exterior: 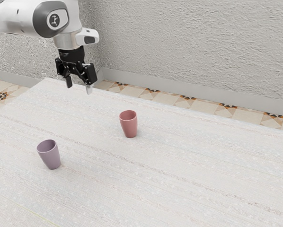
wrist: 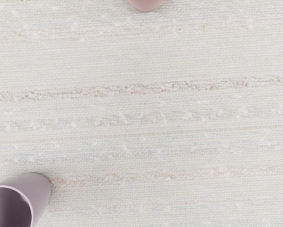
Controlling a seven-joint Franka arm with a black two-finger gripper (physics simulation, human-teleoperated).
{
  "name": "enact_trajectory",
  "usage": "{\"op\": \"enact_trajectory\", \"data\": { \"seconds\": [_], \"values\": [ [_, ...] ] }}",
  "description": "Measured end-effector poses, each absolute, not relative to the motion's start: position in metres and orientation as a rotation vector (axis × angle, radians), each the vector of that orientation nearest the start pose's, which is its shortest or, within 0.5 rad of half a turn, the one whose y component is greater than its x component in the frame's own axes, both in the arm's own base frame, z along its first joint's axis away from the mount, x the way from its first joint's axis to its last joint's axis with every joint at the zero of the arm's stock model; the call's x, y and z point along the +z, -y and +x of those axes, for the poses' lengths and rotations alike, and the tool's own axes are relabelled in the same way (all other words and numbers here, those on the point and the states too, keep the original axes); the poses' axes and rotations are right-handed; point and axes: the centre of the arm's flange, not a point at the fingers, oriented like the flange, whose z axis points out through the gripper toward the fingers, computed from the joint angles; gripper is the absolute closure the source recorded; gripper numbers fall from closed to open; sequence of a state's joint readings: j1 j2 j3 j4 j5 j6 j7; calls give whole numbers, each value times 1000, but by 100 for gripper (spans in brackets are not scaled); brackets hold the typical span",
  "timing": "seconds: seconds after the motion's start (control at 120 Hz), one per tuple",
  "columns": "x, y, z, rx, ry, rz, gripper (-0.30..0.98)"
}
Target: Place the right cup onto the left cup
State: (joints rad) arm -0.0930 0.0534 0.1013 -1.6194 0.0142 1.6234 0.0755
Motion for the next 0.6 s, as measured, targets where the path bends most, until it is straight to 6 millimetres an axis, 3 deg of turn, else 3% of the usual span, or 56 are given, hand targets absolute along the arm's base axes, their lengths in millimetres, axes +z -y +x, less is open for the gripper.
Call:
{"op": "enact_trajectory", "data": {
  "seconds": [0.25,0.6],
  "values": [
    [570,0,578,61,-125,-3118,0],
    [522,5,607,80,-127,-3116,0]
  ]
}}
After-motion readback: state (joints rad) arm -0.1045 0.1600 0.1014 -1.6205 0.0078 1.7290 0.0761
